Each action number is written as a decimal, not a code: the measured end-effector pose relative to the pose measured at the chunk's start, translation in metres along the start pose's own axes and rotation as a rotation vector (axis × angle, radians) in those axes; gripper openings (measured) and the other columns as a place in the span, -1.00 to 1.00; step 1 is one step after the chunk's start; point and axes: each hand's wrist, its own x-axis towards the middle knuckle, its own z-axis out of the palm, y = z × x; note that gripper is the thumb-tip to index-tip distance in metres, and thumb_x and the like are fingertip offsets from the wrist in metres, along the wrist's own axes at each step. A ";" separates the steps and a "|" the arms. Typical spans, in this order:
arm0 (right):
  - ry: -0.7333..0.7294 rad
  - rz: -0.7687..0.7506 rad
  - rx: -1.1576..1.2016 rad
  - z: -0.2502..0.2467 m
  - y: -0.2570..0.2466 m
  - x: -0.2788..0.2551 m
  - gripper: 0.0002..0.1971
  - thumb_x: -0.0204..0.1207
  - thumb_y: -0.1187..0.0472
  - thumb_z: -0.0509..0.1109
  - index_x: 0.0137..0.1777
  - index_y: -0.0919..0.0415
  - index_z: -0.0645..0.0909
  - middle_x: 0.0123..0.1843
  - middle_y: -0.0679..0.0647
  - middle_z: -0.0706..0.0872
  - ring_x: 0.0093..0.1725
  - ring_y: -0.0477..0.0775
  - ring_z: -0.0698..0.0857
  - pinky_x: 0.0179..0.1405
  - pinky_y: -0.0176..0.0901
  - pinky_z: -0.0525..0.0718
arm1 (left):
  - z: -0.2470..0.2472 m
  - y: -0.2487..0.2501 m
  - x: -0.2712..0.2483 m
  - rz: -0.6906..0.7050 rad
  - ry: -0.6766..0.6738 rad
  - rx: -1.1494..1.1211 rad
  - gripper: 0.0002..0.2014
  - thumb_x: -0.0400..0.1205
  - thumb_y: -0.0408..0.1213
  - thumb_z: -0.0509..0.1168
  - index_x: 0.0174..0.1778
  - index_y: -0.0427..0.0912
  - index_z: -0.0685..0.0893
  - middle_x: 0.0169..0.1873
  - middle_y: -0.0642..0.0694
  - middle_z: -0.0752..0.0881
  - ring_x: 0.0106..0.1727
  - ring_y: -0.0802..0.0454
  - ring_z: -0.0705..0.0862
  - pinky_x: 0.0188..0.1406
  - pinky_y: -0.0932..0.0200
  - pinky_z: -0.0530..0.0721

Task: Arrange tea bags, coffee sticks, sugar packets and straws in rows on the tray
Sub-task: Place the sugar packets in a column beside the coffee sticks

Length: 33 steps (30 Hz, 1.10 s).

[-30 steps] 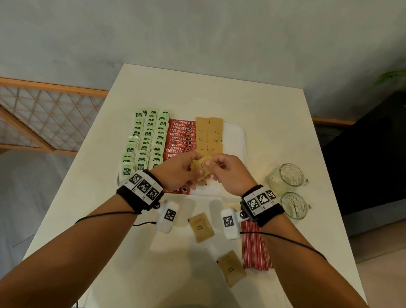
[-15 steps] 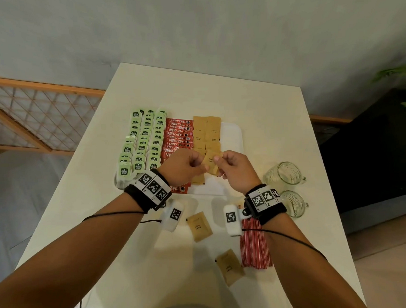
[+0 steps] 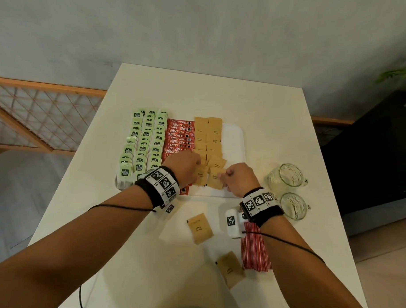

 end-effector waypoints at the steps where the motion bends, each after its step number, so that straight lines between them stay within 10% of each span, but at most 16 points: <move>1: -0.003 -0.001 -0.021 0.001 -0.002 0.000 -0.62 0.61 0.03 0.49 -0.38 0.24 0.65 -0.32 0.13 0.83 -0.36 0.10 0.76 -0.26 -0.09 0.74 | 0.000 0.001 0.001 0.002 0.000 0.001 -0.60 0.59 -0.25 0.39 0.37 -0.06 0.60 0.20 -0.07 0.63 0.17 -0.05 0.63 0.11 0.08 0.63; 8: -0.024 -0.002 -0.060 0.000 -0.006 -0.001 -0.63 0.59 -0.04 0.49 -0.28 0.25 0.78 -0.32 0.18 0.82 -0.25 0.19 0.80 -0.05 0.10 0.81 | -0.001 0.005 0.007 -0.007 -0.008 0.017 -0.67 0.57 -0.29 0.39 0.27 -0.15 0.65 0.15 -0.12 0.65 0.12 -0.09 0.65 0.08 0.07 0.67; 14: 0.014 -0.007 -0.033 -0.005 -0.011 0.002 -0.57 0.54 -0.10 0.55 0.27 0.13 0.63 0.09 -0.03 0.65 0.12 0.08 0.70 0.17 -0.07 0.67 | 0.000 0.004 0.006 -0.056 -0.003 0.017 -0.70 0.54 -0.23 0.44 0.17 -0.19 0.67 0.07 -0.10 0.65 0.01 -0.07 0.67 0.05 0.03 0.74; 33: 0.005 -0.021 0.044 0.007 -0.005 0.005 -0.23 0.48 0.13 0.63 0.62 0.10 0.32 -0.13 0.00 0.72 0.04 0.10 0.75 0.21 0.07 0.72 | -0.002 0.005 -0.002 -0.067 0.035 0.008 -0.66 0.56 -0.19 0.48 0.20 -0.22 0.65 0.10 -0.12 0.64 0.03 -0.09 0.68 0.08 0.03 0.74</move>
